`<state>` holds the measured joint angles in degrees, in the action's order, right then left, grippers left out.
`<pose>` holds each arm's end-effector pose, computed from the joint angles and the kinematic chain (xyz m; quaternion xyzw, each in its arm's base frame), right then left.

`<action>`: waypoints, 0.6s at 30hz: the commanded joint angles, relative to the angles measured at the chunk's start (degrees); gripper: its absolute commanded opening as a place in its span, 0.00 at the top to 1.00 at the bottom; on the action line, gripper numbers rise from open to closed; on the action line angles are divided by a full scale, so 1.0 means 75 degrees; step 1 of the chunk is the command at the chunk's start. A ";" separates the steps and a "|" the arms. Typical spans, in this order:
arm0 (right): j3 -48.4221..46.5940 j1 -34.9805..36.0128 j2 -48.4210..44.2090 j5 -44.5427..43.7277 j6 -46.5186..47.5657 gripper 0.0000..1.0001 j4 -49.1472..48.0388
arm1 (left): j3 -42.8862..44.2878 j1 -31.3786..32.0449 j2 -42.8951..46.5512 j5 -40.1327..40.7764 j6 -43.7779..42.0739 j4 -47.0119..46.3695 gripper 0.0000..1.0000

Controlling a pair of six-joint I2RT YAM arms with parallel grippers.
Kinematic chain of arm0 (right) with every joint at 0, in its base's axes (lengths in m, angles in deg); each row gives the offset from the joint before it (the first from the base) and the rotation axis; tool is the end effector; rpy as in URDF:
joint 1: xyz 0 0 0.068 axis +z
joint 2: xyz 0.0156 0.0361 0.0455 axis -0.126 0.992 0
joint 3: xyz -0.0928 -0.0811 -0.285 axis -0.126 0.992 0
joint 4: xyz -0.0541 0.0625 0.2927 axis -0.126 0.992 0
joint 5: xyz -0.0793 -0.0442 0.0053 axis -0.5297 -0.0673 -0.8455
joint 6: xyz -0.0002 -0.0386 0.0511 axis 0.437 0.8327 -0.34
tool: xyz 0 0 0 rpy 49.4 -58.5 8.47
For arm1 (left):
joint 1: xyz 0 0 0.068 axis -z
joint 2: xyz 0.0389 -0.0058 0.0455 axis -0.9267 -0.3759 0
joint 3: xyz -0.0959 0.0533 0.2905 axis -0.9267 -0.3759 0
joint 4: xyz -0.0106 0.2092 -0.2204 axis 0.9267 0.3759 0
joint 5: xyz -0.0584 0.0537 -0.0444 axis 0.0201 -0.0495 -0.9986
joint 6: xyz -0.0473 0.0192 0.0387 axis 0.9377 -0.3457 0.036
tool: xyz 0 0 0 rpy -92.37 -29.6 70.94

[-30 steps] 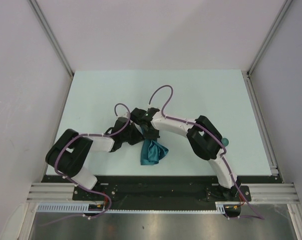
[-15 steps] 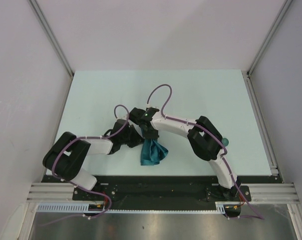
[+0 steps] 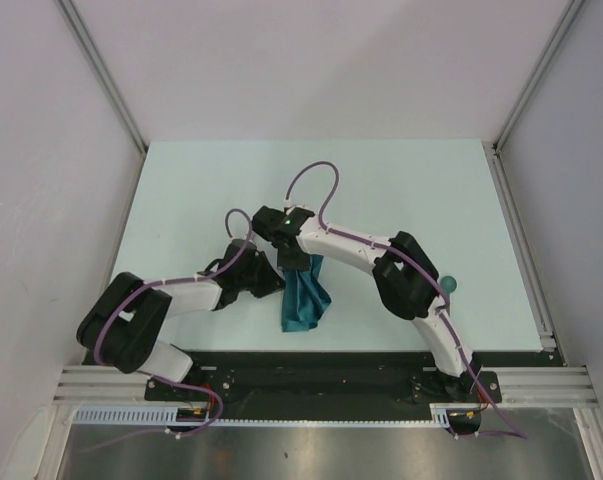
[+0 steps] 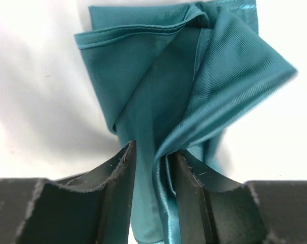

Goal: Fold the napkin into a case and place the utensils inside
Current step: Fold the 2/3-rectangle-folded napkin at the center of the board.

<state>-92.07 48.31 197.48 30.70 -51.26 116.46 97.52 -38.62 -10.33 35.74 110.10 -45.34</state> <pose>0.3139 0.4280 0.2048 -0.0043 0.9761 0.0098 0.2173 0.2444 -0.1489 0.1204 -0.1409 0.9069 -0.3236 0.2302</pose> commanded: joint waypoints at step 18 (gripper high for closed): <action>0.0728 -0.0292 -0.0590 0.1751 0.0125 0.45 -0.1469 | 0.0395 -0.0321 0.2767 -0.0531 -0.1551 0.2714 0.61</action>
<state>-91.04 47.11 198.97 39.12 -50.91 110.36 97.61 -40.39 9.10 36.75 103.89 -29.58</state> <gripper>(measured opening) 0.517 0.398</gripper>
